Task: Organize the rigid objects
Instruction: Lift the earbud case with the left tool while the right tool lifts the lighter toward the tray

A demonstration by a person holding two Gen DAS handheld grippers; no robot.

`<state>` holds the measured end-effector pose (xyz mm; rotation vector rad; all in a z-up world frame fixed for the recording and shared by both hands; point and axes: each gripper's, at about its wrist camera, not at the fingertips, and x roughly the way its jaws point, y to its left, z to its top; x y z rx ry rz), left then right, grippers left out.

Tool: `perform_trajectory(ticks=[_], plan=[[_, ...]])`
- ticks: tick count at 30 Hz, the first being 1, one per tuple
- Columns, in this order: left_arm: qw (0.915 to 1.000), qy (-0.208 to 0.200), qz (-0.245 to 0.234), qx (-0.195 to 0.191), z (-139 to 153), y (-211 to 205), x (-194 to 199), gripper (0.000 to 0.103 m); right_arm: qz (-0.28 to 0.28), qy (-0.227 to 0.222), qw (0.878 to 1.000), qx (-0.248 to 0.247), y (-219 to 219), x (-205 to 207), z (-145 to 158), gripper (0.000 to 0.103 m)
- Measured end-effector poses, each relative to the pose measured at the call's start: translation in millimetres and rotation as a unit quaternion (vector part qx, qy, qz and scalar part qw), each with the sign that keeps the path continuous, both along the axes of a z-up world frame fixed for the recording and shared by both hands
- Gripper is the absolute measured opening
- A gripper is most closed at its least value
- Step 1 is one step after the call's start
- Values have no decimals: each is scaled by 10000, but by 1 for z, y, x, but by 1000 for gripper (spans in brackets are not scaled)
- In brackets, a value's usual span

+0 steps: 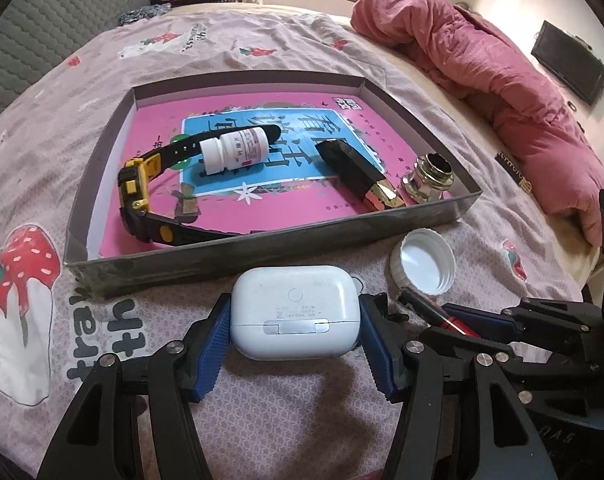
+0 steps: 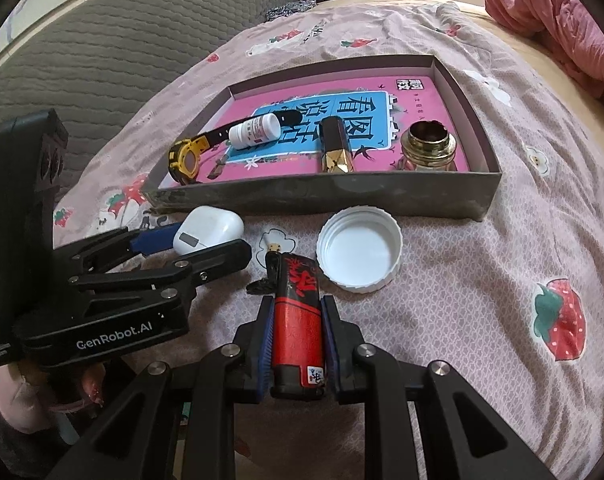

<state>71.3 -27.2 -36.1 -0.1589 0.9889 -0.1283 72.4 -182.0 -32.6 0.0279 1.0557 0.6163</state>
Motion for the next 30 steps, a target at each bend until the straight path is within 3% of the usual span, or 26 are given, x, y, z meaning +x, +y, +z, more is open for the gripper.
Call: perform_trajectory(ticks=[4, 13, 30], plan=[[10000, -71, 18, -1, 4, 2, -1, 62, -47, -101, 9999, 98, -3, -1, 5, 22], [9991, -408, -23, 141, 21, -1, -8, 62, 44, -766, 9967, 263, 0, -9, 30, 22], [9979, -605, 113, 218, 29, 6, -12, 62, -89, -1103, 9934, 309, -6, -6, 42, 22]])
